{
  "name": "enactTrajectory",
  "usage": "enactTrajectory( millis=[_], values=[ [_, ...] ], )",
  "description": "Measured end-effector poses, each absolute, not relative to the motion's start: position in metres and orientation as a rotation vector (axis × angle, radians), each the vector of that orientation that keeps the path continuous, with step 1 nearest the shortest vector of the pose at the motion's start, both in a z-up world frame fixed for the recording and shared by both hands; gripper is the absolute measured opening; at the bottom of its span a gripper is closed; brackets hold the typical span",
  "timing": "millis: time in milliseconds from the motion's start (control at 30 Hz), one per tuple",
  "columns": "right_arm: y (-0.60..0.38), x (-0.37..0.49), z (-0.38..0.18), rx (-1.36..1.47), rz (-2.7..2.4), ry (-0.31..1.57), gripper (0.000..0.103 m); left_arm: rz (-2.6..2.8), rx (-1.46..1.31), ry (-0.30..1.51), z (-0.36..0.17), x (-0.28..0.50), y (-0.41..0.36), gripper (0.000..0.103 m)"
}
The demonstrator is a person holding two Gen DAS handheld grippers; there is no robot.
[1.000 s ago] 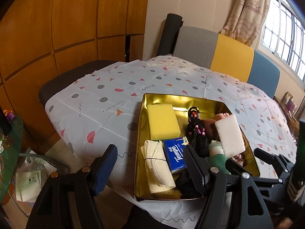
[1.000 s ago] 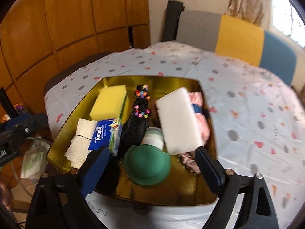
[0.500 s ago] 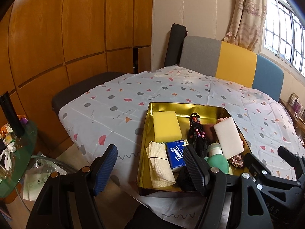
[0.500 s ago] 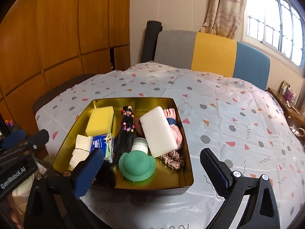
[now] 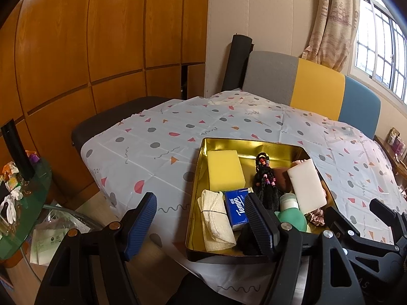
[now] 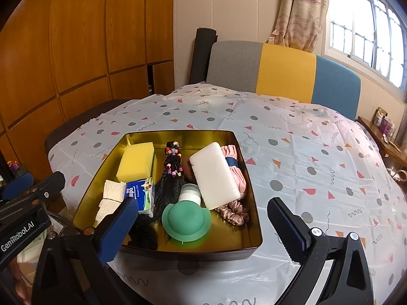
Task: Organize soft objects
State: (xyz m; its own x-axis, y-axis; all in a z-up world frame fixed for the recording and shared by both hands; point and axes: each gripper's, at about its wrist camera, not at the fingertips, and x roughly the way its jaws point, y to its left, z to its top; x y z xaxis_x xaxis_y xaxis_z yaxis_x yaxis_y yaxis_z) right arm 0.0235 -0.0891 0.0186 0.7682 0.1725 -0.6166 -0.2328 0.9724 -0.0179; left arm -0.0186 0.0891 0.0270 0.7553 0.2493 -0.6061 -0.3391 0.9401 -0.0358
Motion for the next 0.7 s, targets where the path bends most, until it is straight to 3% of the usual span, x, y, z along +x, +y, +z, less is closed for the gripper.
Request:
enactTrajectory(
  millis=[700],
  values=[
    [-0.0974,0.0269,0.0195,-0.078,0.200,0.657,0.102,0.323,-0.127,0.635,0.0278,-0.0193,0.0860,0.072]
  ],
)
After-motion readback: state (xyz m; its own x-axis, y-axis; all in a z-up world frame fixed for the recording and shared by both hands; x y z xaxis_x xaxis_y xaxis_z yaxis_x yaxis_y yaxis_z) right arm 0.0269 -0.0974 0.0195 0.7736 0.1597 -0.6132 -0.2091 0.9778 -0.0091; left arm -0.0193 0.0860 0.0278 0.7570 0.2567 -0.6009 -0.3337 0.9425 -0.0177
